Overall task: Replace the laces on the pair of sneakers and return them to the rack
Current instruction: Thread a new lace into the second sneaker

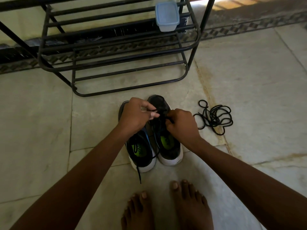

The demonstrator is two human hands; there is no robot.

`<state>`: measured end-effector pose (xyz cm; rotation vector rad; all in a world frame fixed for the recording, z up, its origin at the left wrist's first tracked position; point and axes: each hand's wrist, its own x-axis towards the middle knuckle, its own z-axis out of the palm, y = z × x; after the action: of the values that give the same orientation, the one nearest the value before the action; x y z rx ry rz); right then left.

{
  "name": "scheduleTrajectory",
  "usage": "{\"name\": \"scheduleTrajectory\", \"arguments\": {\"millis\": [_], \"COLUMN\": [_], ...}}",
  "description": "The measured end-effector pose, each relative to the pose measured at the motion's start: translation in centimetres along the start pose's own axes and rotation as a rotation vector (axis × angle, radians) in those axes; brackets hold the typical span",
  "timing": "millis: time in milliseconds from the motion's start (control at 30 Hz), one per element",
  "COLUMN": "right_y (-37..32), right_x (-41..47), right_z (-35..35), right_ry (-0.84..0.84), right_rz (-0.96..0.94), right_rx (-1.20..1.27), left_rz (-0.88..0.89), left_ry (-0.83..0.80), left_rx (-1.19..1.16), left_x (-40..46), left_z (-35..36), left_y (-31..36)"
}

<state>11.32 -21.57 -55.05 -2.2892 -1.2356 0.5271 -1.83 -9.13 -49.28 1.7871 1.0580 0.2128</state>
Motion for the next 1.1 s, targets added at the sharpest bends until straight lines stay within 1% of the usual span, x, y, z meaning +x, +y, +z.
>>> {"name": "scheduleTrajectory", "arguments": {"millis": [67, 100, 167, 267, 400, 567, 733, 800, 900, 967, 1100], "right_y": [0.0, 0.0, 0.2, 0.5, 0.8, 1.0, 1.1, 1.3, 1.7, 1.8, 1.8], "right_x": [0.0, 0.0, 0.1, 0.0, 0.1, 0.2, 0.3, 0.4, 0.9, 1.0, 0.8], "right_z": [-0.3, -0.5, -0.6, -0.4, -0.3, -0.4, -0.9, -1.1, -1.3, -1.4, -1.8], "right_ry": [0.021, 0.031, 0.034, 0.033, 0.038, 0.027, -0.003, -0.037, -0.099, -0.124, -0.114], "right_rz": [0.034, 0.05, 0.064, 0.076, 0.091, 0.117, 0.121, 0.15, 0.241, 0.291, 0.368], "right_rx": [0.053, 0.078, 0.093, 0.091, 0.093, 0.128, 0.144, 0.198, 0.349, 0.457, 0.629], "left_rz": [-0.003, 0.004, 0.039, 0.13, 0.136, 0.101, 0.101, 0.131, 0.154, 0.127, 0.08], "left_ry": [0.011, 0.02, 0.033, 0.05, 0.084, 0.038, 0.07, 0.071, 0.108, 0.136, 0.176], "left_rx": [-0.108, -0.126, -0.086, 0.059, 0.077, 0.038, 0.055, 0.082, 0.136, 0.133, 0.091], "left_x": [0.0, 0.1, 0.5, 1.3, 1.4, 0.9, 1.1, 1.1, 1.0, 0.9, 0.7], "left_z": [0.6, 0.9, 1.5, 2.1, 2.9, 3.6, 4.3, 4.5, 4.9, 5.3, 6.2], "left_y": [0.2, 0.2, 0.1, -0.2, -0.6, -1.0, -1.6, -1.8, -2.0, -2.2, -2.3]}}
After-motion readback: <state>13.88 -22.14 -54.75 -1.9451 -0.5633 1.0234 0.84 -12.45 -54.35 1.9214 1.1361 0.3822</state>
